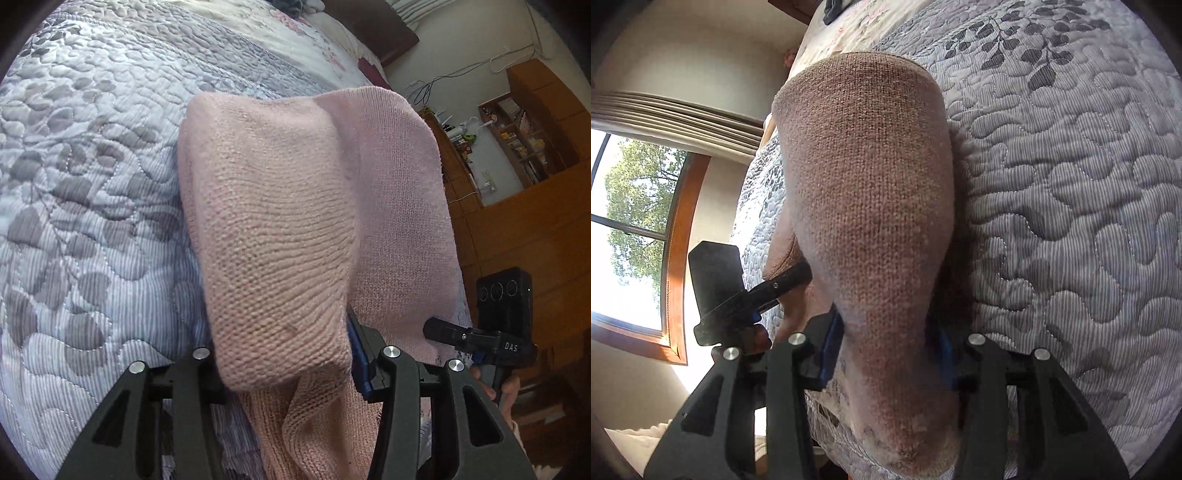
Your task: Fold small clothes
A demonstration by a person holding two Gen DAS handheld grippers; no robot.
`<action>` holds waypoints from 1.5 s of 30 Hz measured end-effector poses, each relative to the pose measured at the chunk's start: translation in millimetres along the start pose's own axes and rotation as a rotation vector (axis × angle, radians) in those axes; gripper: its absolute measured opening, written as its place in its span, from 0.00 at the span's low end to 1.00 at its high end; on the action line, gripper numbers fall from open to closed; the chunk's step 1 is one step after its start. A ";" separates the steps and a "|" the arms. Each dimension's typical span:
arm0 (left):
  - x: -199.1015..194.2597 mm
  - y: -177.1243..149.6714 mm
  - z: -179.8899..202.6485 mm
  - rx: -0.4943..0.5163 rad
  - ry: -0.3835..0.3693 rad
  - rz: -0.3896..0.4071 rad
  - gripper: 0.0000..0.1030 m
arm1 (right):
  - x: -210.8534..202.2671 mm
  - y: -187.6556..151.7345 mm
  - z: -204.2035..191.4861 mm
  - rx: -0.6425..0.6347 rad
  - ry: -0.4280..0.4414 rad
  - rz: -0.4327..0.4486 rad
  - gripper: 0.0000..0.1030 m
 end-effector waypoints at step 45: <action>-153.9 -131.6 104.2 0.255 0.453 0.166 0.78 | -79.0 -125.0 -118.8 -0.254 -0.622 0.138 0.92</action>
Point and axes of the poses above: each gripper's, at about its wrist camera, not at the fingertips, and x roughly the way its jaws point, z to its right, y to its top, the point moved 3 cm from there along x, roughly the way its jaws point, and after that the axes turned 2 degrees about -x, right-handed, at the moved point
